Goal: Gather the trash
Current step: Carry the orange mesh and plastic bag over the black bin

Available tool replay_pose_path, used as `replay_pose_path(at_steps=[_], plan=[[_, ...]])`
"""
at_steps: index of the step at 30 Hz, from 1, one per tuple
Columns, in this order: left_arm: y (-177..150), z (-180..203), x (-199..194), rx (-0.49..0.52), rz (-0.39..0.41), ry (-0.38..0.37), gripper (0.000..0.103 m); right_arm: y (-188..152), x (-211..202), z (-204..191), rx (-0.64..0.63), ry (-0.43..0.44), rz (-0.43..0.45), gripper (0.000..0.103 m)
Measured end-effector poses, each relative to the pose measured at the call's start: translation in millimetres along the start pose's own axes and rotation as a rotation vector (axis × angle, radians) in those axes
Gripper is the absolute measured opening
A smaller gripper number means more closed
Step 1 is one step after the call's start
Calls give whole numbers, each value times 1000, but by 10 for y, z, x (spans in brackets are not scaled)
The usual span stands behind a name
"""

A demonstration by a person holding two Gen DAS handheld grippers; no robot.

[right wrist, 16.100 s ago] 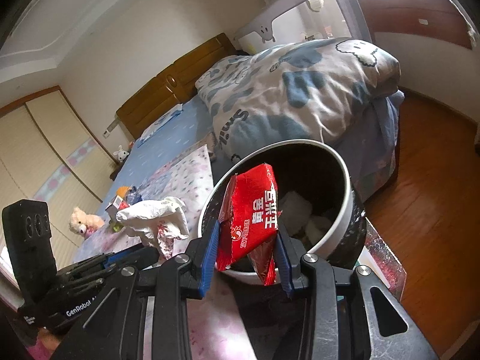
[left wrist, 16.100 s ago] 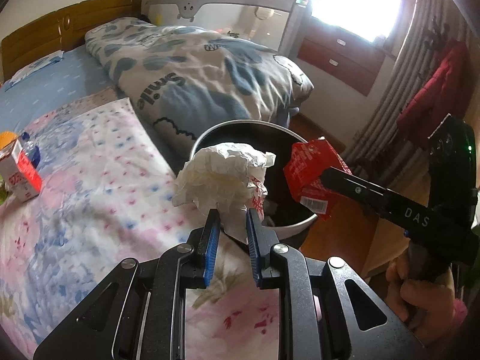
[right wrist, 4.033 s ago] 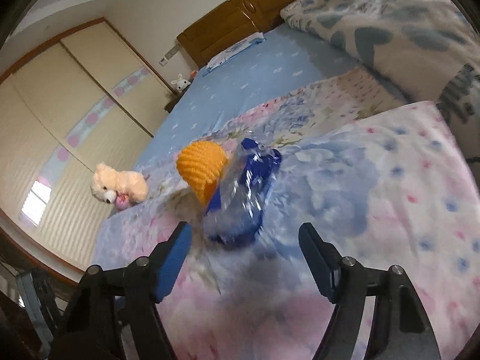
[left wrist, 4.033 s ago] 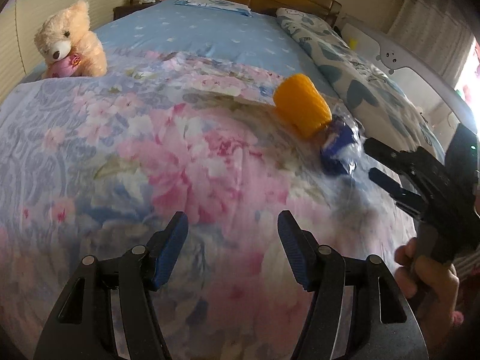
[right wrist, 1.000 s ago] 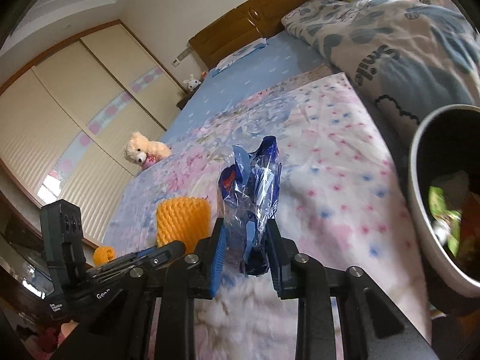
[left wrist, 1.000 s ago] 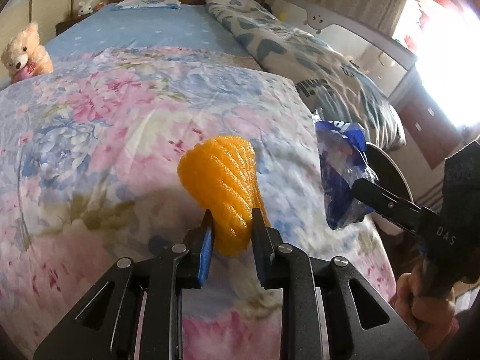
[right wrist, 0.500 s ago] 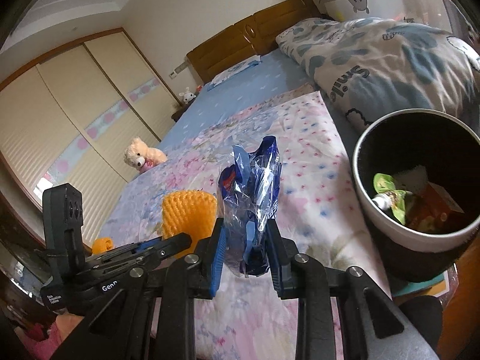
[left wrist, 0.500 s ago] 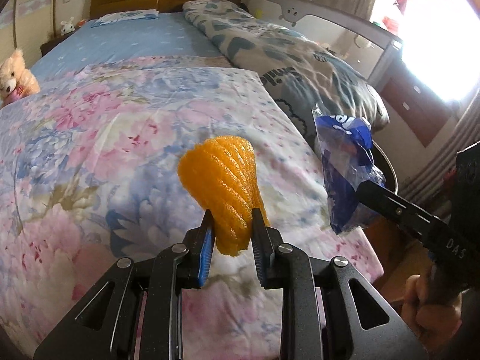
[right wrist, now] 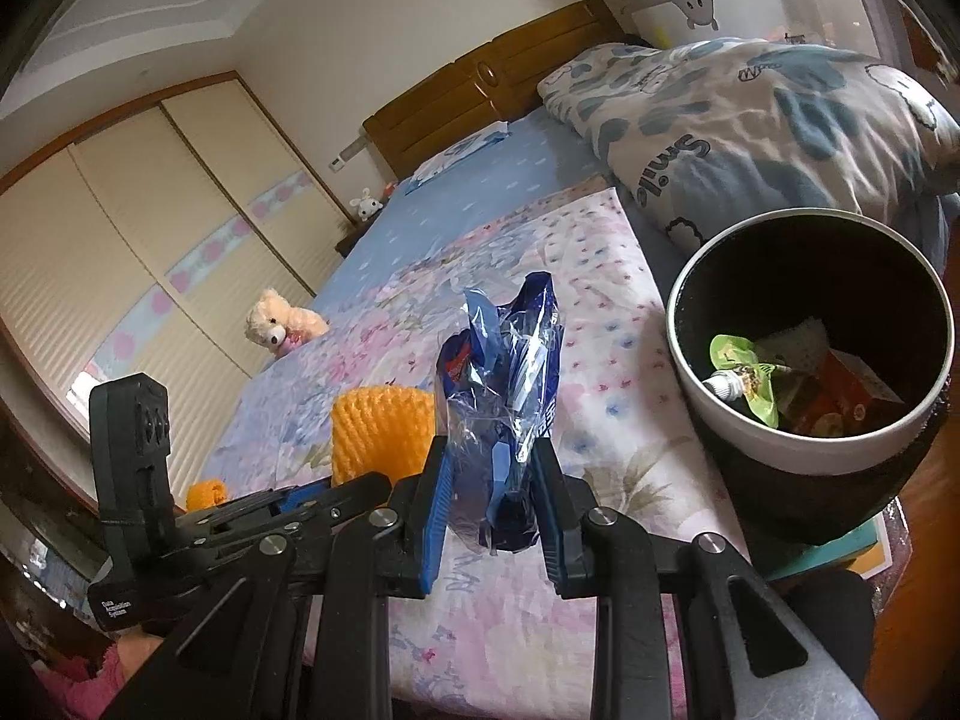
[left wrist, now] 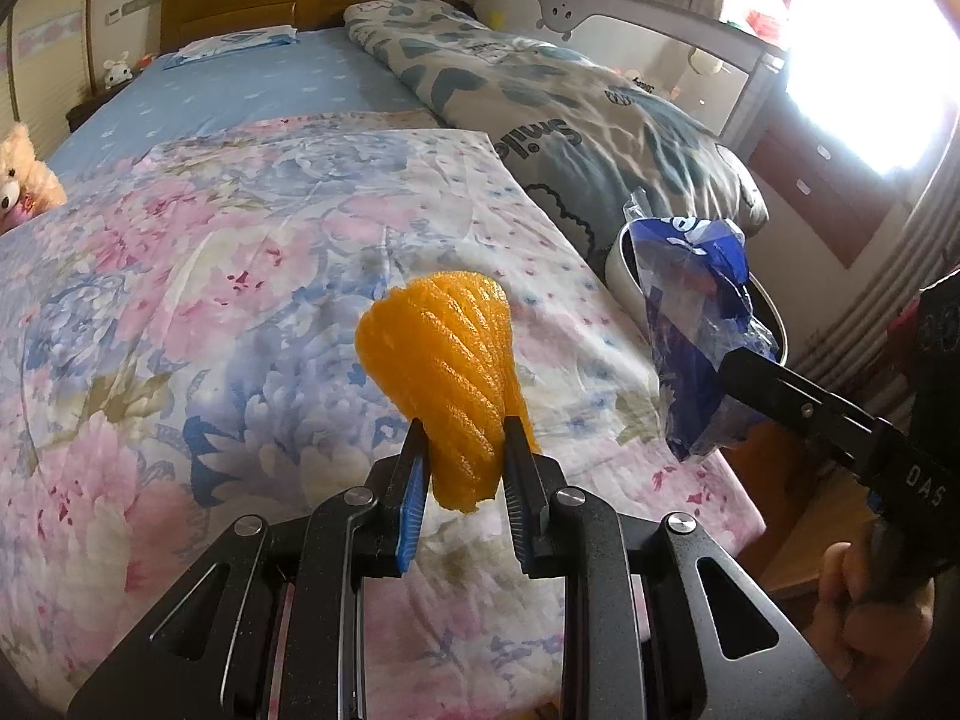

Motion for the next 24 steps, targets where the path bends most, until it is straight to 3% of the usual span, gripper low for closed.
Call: replay_pose_path(at_steps=[24], plan=[[122, 440, 120, 97, -5, -29, 22, 68, -291, 314, 52, -49, 49, 26]])
Point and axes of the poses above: each gripper's, at about its wrist camera, not at the fingertips, and x roughly the way its jaws point, z to its right, y to its top, the point moved 6 cm from there along x, roughly the way its jaws point, and after that the axes turned 2 degrees about -z, right-handed, at the moved point
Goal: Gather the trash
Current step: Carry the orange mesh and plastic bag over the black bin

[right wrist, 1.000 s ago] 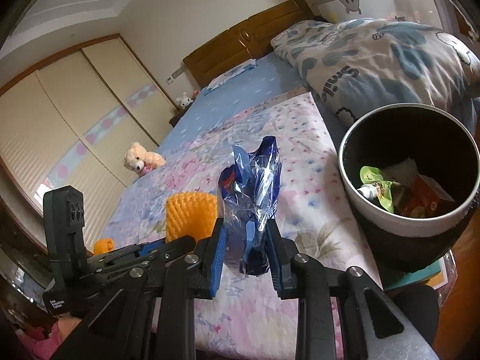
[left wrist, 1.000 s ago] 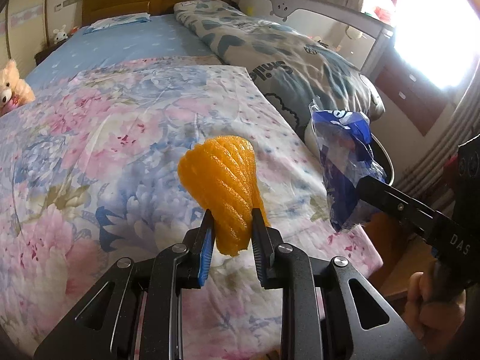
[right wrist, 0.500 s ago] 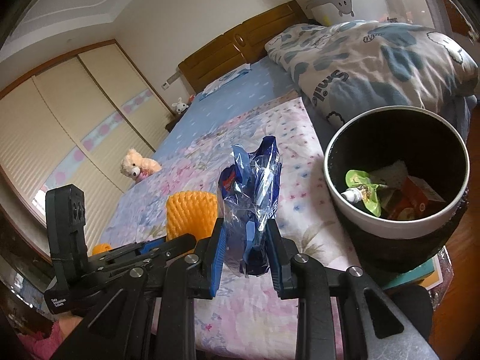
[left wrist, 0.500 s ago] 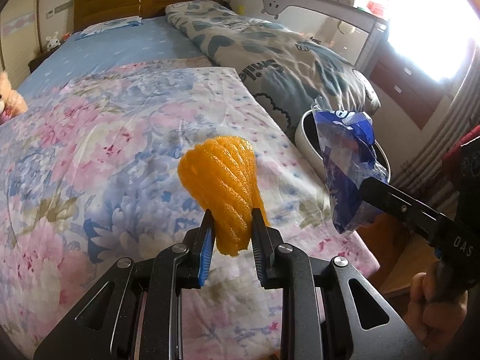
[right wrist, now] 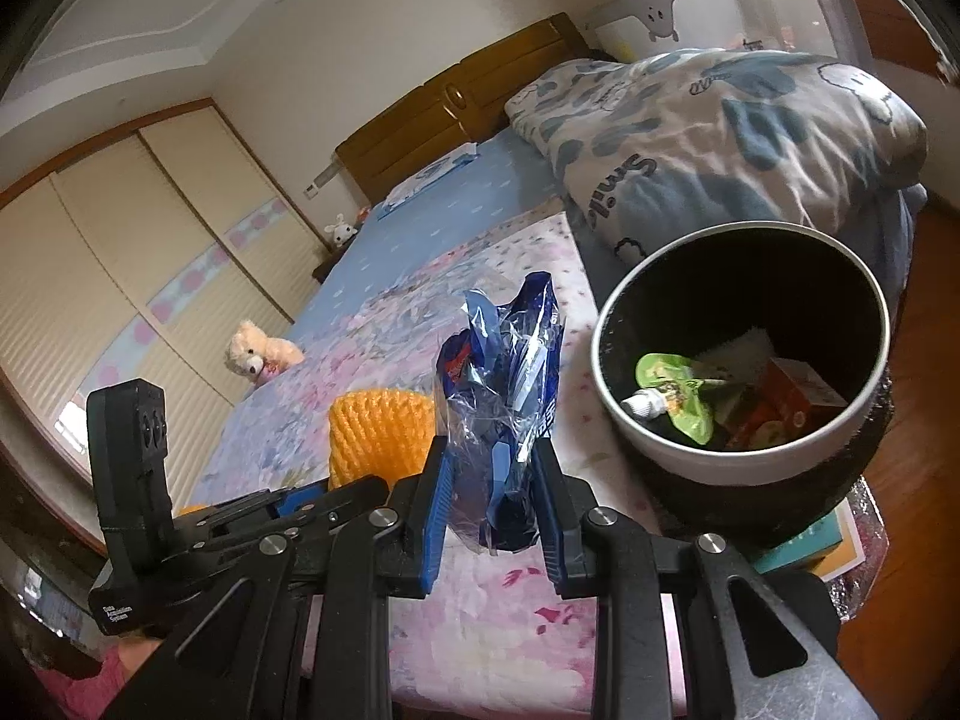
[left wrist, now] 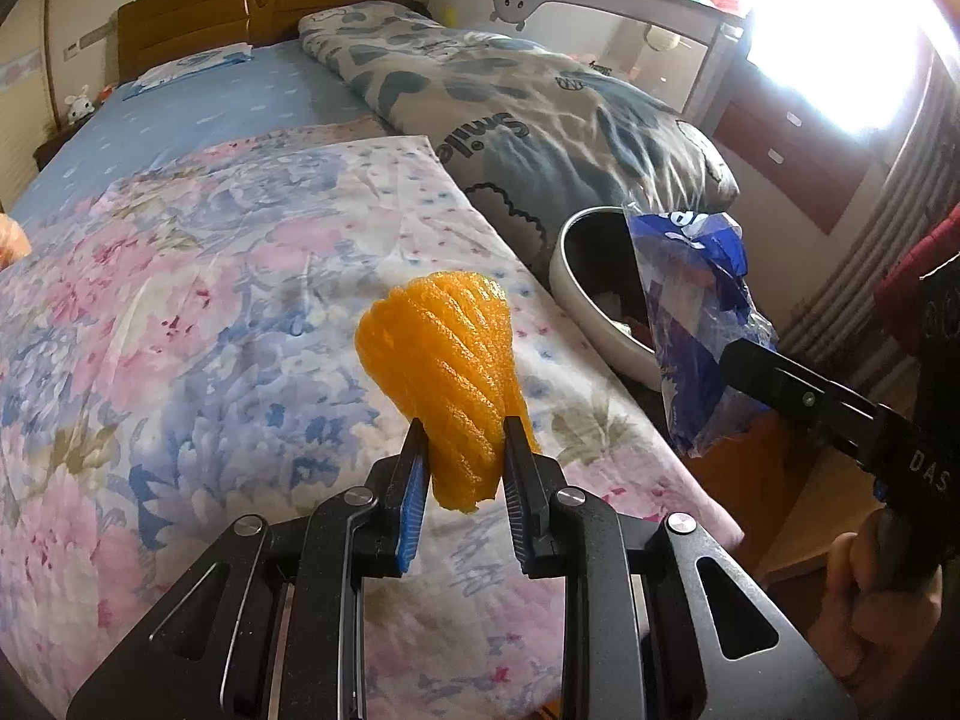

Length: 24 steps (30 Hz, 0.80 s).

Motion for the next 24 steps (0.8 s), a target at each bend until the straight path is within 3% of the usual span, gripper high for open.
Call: replay_pose_path(at_steps=[24], plan=[[289, 558, 153, 98, 8, -61, 22, 169, -238, 541, 79, -97, 47, 26]])
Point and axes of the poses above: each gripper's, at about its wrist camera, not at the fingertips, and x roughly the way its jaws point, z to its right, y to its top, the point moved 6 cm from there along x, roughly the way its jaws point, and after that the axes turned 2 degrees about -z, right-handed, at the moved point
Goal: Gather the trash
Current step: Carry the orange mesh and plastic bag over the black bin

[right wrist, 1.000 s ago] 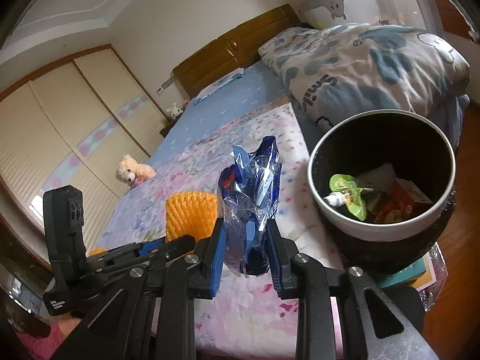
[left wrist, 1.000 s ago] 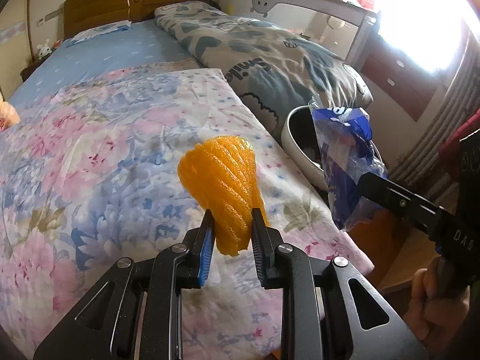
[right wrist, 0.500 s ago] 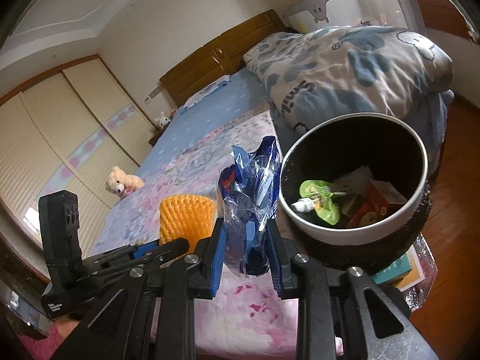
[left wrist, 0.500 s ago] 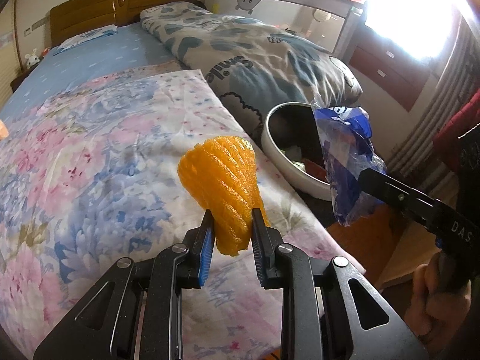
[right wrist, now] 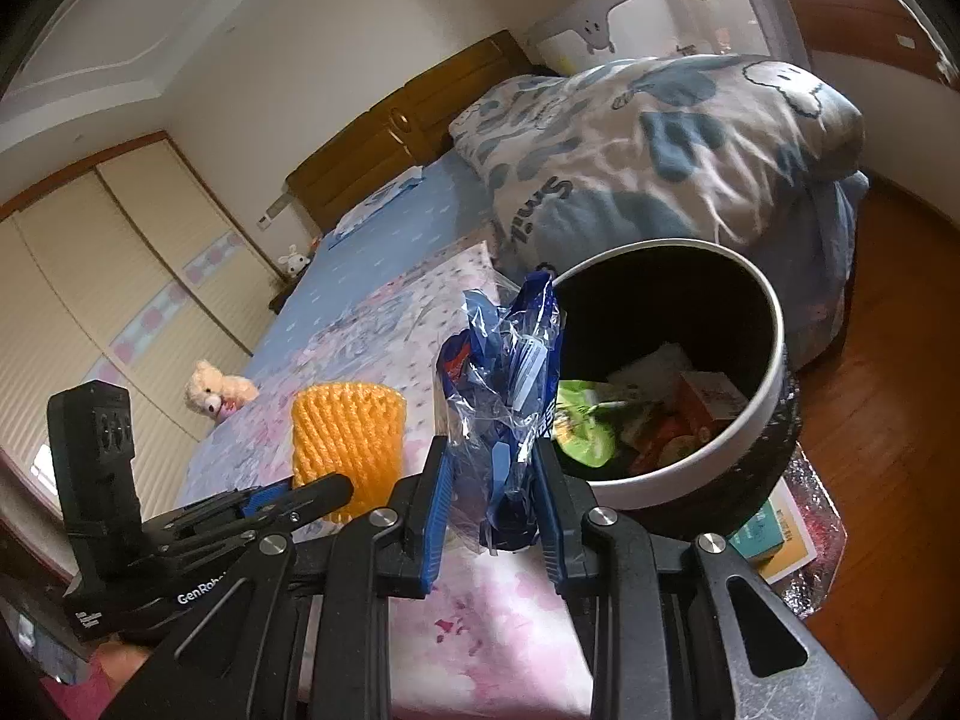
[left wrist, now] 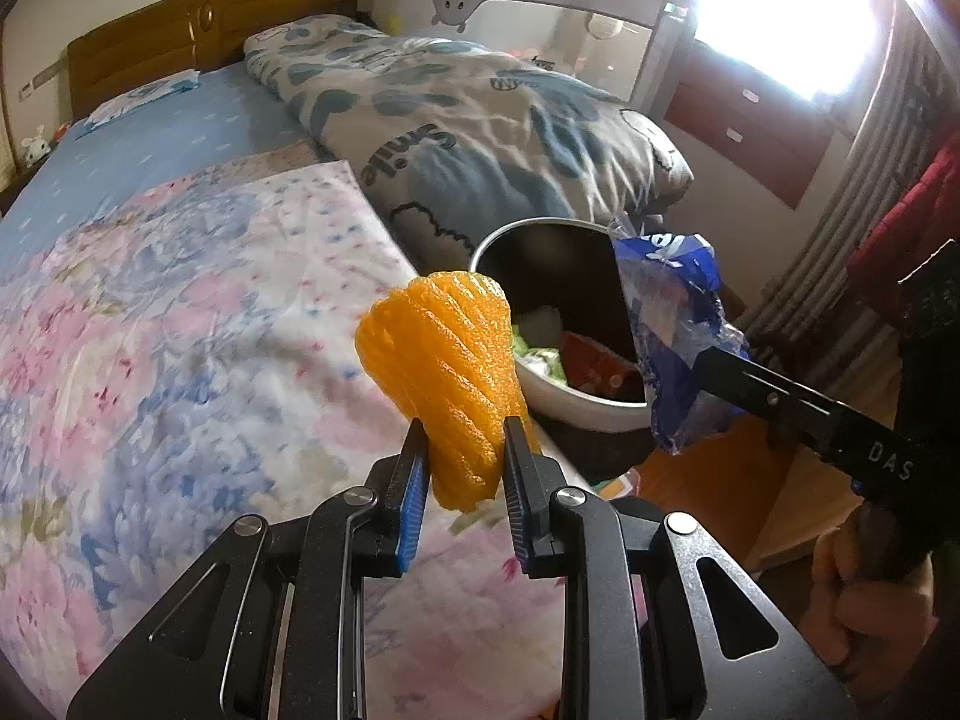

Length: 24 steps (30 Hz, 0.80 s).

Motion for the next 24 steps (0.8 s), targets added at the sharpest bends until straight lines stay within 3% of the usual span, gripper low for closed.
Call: replay_pose_path(at_steps=[24], plan=[[313, 478, 212, 65, -1, -31, 22, 315, -93, 405, 39, -45, 40, 26]])
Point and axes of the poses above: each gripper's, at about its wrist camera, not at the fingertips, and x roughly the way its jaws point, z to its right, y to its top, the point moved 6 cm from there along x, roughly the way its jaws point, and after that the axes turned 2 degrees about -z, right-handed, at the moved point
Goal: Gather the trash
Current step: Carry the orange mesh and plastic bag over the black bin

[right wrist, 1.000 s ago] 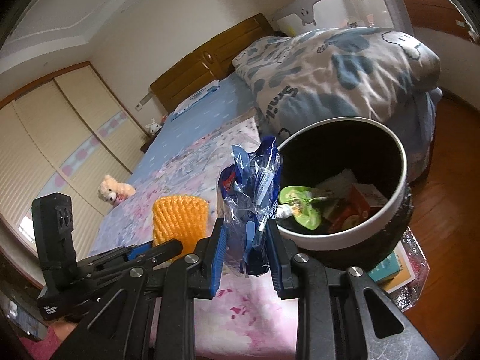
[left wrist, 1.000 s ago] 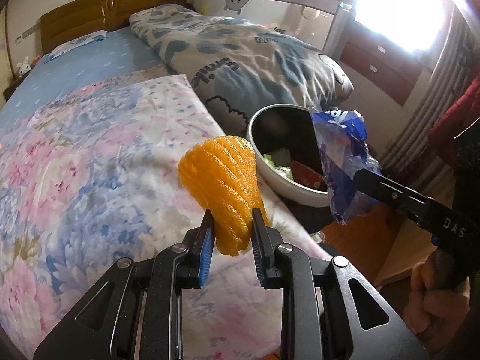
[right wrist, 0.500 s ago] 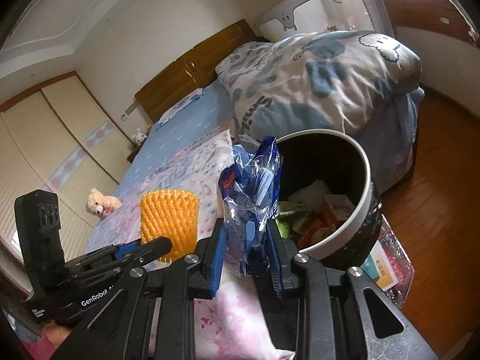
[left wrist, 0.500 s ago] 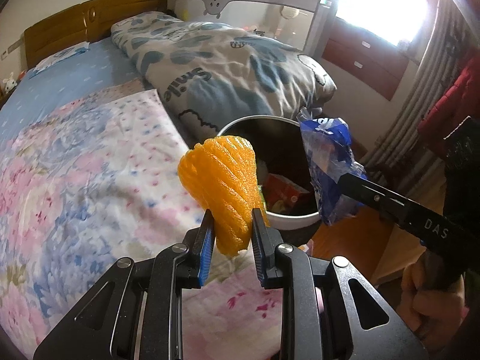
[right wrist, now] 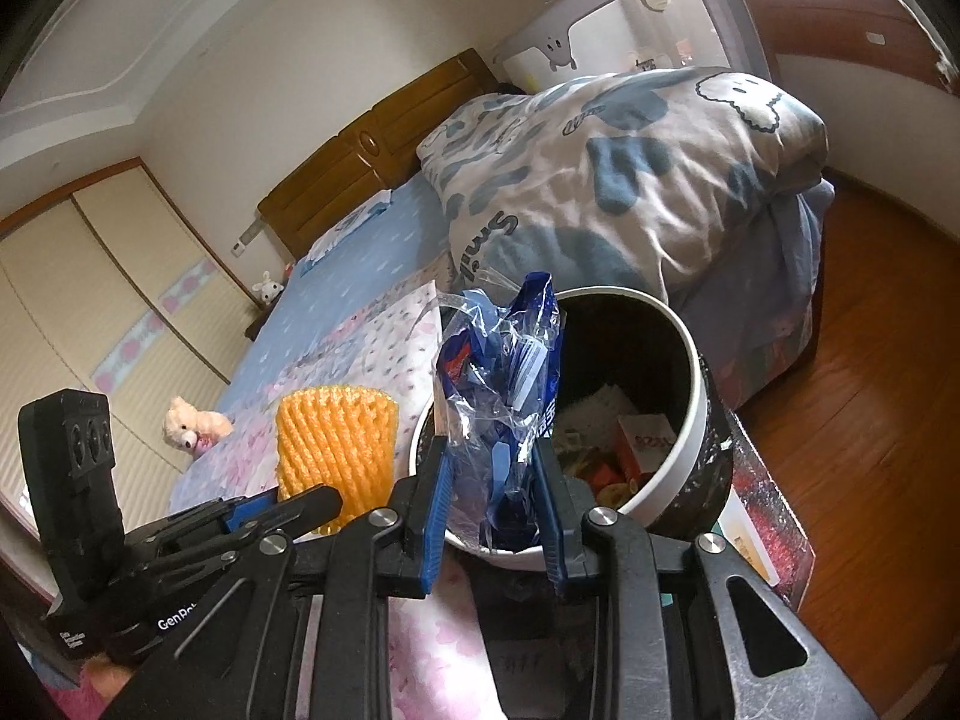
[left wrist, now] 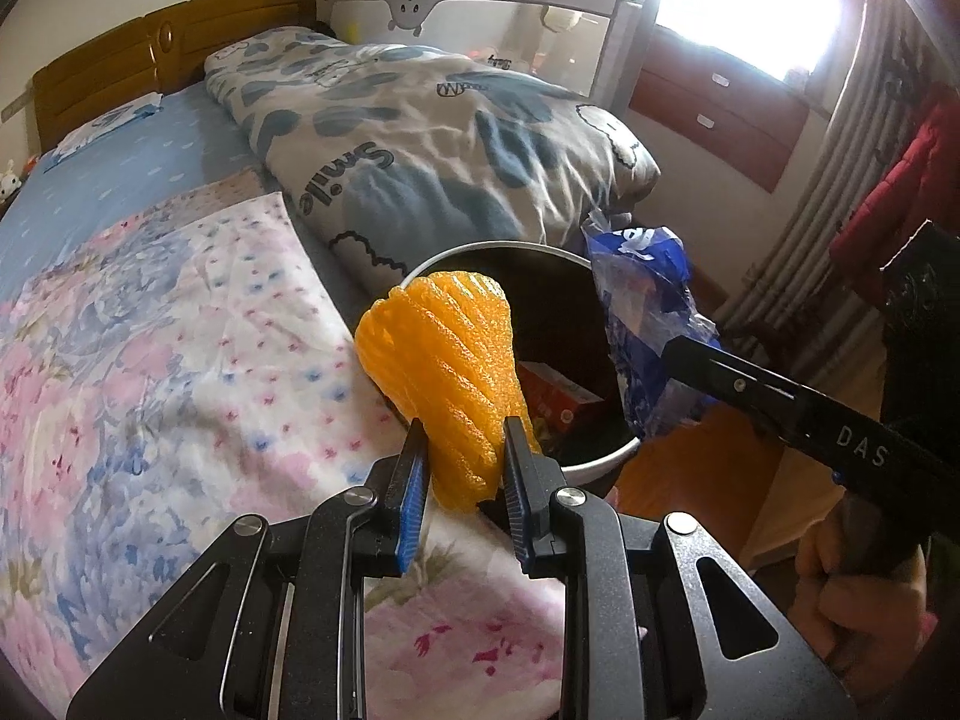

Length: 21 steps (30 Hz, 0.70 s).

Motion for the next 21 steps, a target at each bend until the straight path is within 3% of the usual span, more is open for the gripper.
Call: replay_pose_path(at_steps=[21], plan=[[194, 131, 234, 16, -17, 10, 22, 127, 72, 148, 11, -8, -11, 26]])
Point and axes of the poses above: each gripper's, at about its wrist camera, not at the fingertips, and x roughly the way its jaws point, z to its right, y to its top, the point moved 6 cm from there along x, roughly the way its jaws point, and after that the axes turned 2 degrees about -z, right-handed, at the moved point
